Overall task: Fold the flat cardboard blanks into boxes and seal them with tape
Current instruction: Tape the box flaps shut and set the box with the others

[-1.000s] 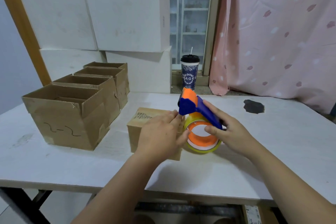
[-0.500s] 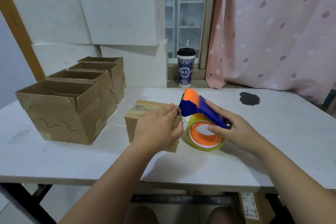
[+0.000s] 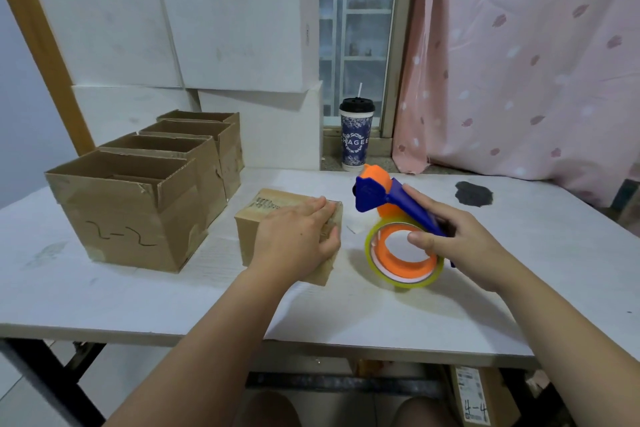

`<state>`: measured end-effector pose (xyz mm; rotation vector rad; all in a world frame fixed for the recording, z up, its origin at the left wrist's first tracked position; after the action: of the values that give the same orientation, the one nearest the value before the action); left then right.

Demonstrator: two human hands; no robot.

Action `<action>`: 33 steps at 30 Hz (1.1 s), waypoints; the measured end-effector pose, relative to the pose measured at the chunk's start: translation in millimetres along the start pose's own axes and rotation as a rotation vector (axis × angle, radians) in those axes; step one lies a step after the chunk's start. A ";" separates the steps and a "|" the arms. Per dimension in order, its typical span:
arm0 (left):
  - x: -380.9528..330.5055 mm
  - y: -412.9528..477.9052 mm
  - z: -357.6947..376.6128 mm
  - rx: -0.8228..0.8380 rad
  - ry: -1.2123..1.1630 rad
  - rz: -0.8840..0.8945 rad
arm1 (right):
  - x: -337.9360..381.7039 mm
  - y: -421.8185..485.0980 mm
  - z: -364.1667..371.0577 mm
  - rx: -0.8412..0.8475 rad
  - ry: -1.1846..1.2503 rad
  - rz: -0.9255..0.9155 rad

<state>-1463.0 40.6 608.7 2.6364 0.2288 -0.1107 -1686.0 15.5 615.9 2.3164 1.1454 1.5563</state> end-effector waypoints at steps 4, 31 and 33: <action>7.5 3.3 0.6 0.011 -0.034 0.017 | -2.3 -8.1 0.5 0.102 -0.084 0.027; -16.4 -8.3 -10.0 -0.162 -0.069 0.112 | 60.3 75.4 9.4 0.693 -0.679 0.224; -15.2 -11.3 -12.2 -0.253 -0.125 0.102 | 61.8 82.0 9.6 0.729 -0.695 0.239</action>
<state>-1479.5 54.0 616.0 2.3738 0.0608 -0.1985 -1624.3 0.4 697.2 3.1311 1.3895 0.2359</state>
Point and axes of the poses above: each hand's wrist, its own y-axis towards the middle knuckle, its own z-axis out of the palm, x = y × z, the point moved 6 cm from there along y, towards the middle knuckle, and after that the axes turned 13 degrees about -z, right-handed, at the moved point
